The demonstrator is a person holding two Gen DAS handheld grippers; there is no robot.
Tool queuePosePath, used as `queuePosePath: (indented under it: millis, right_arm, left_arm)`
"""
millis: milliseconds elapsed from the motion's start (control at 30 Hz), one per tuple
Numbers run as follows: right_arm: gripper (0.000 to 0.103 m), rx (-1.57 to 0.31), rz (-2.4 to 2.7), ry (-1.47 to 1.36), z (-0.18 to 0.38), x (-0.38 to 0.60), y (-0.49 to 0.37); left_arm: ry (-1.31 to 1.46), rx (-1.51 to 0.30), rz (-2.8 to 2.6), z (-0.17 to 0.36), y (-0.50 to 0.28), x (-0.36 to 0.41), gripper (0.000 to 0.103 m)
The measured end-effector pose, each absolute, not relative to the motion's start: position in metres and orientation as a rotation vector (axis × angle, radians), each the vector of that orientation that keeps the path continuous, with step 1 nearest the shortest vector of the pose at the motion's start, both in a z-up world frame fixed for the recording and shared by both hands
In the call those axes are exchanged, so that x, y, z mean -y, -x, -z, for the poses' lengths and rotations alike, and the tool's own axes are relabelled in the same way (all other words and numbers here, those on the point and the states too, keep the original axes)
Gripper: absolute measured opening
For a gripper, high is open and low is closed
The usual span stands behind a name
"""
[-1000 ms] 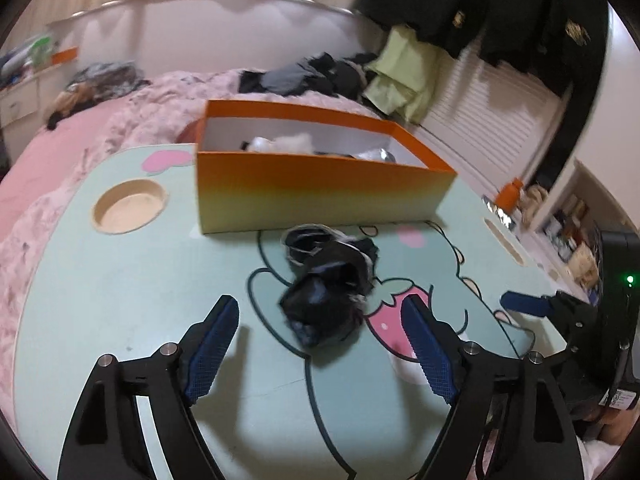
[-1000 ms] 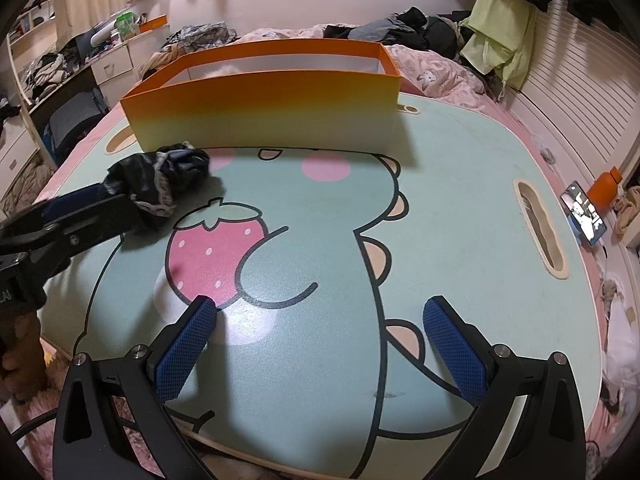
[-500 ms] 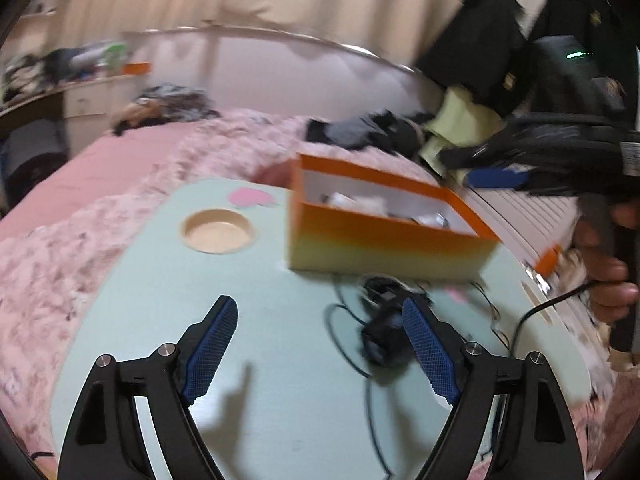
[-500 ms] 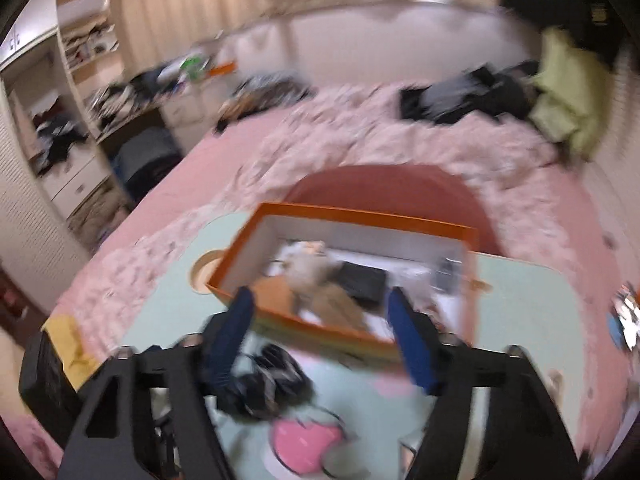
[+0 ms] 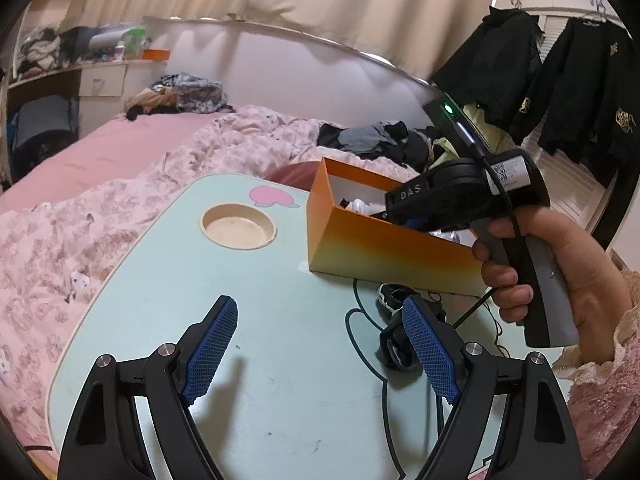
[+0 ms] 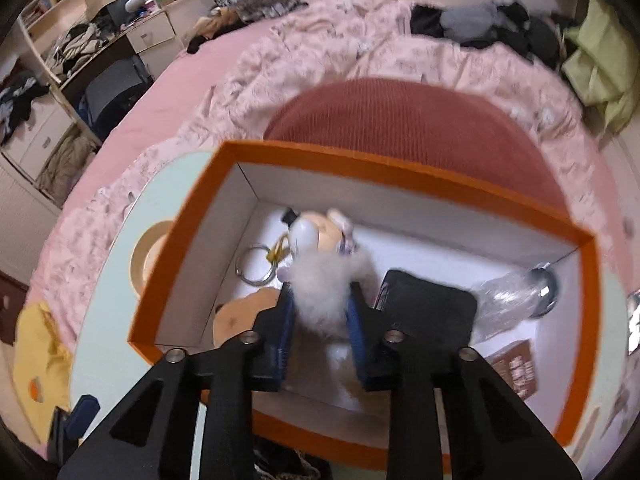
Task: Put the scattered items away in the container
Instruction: 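Lower the black lace cloth onto the table with the left gripper while the right gripper reaches into the box, then carry the white fur pompom out of the box with the right gripper and set it beside the cloth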
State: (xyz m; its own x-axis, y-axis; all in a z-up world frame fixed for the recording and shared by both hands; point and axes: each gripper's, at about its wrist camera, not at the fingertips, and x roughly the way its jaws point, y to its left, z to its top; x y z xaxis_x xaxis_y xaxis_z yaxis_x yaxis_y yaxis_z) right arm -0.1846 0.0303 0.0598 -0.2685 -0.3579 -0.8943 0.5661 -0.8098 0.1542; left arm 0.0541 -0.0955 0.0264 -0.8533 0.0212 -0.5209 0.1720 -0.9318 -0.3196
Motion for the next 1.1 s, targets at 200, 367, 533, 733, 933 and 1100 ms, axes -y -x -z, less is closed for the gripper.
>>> queuePosePath:
  millis: [200,367,533,733,933,1100]
  right_arm:
    - [0.022,-0.066,2.132,-1.245,-0.102,-0.074,0.169]
    - [0.022,-0.036,2.160,-1.090,-0.147,-0.117,0.127]
    - [0.022,-0.017,2.086,-1.125,-0.127,-0.151,0.091]
    - [0.022,-0.012,2.121,-1.224,-0.080,-0.169,0.078]
    - [0.039,0.060,2.187,-1.181,-0.065,-0.178,0.069]
    - [0.072,0.109,2.261,-1.019,-0.074,-0.195,0.041]
  left_arm:
    - [-0.833,-0.547,2.900,-0.025,-0.053,0.094,0.084]
    - [-0.854,-0.557,2.895,-0.023,-0.052,0.092,0.084]
    - [-0.891,-0.572,2.883,-0.019,-0.050,0.090,0.084]
    - [-0.889,-0.542,2.891,-0.021,-0.051,0.086,0.084]
    - [-0.911,-0.540,2.894,-0.020,-0.050,0.084,0.084]
    - [-0.916,-0.539,2.892,-0.020,-0.049,0.084,0.084]
